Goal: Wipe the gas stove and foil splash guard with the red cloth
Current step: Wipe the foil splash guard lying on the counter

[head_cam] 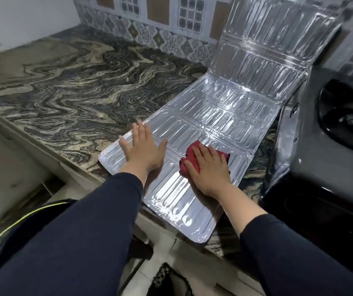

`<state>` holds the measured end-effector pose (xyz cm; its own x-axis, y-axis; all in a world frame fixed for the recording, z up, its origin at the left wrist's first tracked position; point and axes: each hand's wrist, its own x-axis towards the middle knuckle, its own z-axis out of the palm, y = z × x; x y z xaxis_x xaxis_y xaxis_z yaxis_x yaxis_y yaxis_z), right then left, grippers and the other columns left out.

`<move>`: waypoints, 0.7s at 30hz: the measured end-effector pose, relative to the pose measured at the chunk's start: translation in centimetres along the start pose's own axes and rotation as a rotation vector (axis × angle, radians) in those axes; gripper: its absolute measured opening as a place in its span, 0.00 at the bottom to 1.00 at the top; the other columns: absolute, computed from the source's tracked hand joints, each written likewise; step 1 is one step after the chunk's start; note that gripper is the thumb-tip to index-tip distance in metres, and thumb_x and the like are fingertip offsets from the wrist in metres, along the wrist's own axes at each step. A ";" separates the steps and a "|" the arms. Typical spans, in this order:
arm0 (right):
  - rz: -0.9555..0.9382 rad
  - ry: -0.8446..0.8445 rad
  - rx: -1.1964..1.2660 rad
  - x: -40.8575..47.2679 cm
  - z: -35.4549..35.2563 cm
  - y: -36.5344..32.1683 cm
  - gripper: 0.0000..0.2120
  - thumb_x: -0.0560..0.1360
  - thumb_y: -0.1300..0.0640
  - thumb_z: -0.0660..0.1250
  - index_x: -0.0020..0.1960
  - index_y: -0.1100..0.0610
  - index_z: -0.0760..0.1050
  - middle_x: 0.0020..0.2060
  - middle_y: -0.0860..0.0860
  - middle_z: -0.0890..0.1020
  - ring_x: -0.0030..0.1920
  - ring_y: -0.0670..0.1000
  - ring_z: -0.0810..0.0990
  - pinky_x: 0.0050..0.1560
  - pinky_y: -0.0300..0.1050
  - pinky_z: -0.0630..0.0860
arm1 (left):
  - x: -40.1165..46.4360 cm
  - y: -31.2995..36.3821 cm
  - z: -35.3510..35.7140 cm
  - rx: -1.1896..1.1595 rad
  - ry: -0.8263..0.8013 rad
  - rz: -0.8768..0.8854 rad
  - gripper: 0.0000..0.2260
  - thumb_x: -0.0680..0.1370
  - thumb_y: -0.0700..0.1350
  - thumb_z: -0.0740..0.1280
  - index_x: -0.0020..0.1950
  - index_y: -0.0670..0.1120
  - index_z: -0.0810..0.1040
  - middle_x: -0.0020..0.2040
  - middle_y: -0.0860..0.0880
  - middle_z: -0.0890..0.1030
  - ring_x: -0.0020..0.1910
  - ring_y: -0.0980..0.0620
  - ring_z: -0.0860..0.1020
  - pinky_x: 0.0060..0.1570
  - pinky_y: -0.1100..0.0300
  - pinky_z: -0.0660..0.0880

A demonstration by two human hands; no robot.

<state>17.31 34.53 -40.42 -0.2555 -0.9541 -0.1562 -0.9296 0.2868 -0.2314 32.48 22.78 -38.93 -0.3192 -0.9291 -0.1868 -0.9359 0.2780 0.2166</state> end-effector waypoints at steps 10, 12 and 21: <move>-0.018 0.011 0.026 -1.1 0.8 -1.3 0.31 0.78 0.35 0.42 0.77 0.47 0.47 0.78 0.47 0.48 0.78 0.52 0.43 0.75 0.58 0.39 | 0.8 -0.1 3.5 0.025 0.127 -0.068 0.35 0.78 0.63 0.41 0.77 0.41 0.42 0.79 0.44 0.42 0.78 0.48 0.40 0.72 0.35 0.39; -0.052 -0.001 0.039 -1.6 1.0 -2.4 0.32 0.77 0.35 0.41 0.77 0.47 0.47 0.78 0.46 0.48 0.78 0.52 0.43 0.75 0.58 0.38 | 0.2 -1.5 3.4 0.027 0.140 -0.081 0.35 0.78 0.63 0.41 0.77 0.42 0.42 0.79 0.45 0.42 0.78 0.48 0.40 0.72 0.36 0.39; -0.552 -0.034 -0.036 0.6 1.9 -7.4 0.34 0.73 0.37 0.42 0.76 0.47 0.54 0.77 0.45 0.56 0.77 0.51 0.49 0.75 0.58 0.42 | -1.7 -8.8 2.1 0.057 0.136 -0.168 0.34 0.78 0.63 0.40 0.78 0.44 0.42 0.79 0.48 0.40 0.78 0.51 0.39 0.73 0.36 0.39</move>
<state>24.50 31.98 -40.60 0.2804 -0.9584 -0.0525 -0.9317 -0.2587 -0.2550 40.98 22.42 -42.52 -0.1381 -0.9869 -0.0836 -0.9825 0.1258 0.1377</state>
